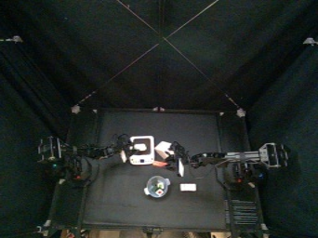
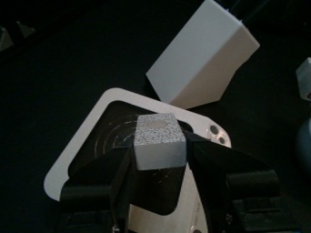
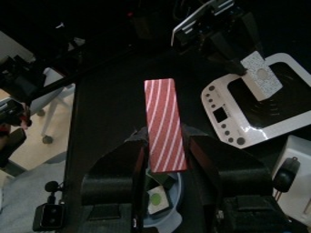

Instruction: Put rice on stove

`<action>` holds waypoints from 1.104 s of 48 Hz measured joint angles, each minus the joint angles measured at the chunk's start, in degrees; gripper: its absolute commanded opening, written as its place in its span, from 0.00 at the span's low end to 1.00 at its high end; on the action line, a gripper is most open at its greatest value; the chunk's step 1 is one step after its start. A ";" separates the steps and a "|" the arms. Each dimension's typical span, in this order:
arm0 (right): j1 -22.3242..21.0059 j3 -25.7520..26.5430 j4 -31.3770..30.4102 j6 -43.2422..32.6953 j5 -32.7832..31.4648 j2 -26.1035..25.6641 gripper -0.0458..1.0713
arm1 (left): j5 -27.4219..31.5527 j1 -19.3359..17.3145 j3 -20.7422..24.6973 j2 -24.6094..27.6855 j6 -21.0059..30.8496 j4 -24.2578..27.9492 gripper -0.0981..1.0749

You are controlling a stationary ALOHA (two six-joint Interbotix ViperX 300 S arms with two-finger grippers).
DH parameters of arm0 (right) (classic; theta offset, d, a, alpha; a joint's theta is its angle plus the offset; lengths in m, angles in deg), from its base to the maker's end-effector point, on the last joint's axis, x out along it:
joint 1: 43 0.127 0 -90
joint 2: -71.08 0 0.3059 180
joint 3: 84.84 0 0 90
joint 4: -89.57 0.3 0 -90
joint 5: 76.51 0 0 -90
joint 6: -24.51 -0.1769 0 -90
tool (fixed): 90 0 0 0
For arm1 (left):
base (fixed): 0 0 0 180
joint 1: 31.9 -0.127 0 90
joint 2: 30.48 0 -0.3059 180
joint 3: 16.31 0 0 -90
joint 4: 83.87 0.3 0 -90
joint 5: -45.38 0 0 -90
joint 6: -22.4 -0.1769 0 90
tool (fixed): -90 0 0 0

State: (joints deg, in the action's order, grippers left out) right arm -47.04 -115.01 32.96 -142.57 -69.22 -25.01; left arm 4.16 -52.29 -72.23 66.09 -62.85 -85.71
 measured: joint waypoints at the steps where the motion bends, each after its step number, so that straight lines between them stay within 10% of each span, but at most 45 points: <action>1: 0.00 0.00 0.00 0.00 0.00 0.00 0.60 | 0.00 -0.09 0.09 0.26 0.00 0.00 0.56; 53: 0.00 0.00 0.00 0.00 0.00 0.00 0.60 | 2.81 -0.79 0.18 0.35 0.00 3.25 0.76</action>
State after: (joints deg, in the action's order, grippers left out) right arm -47.04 -115.01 32.96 -142.57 -69.22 -25.01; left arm 6.97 -53.08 -72.05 66.44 -62.85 -82.46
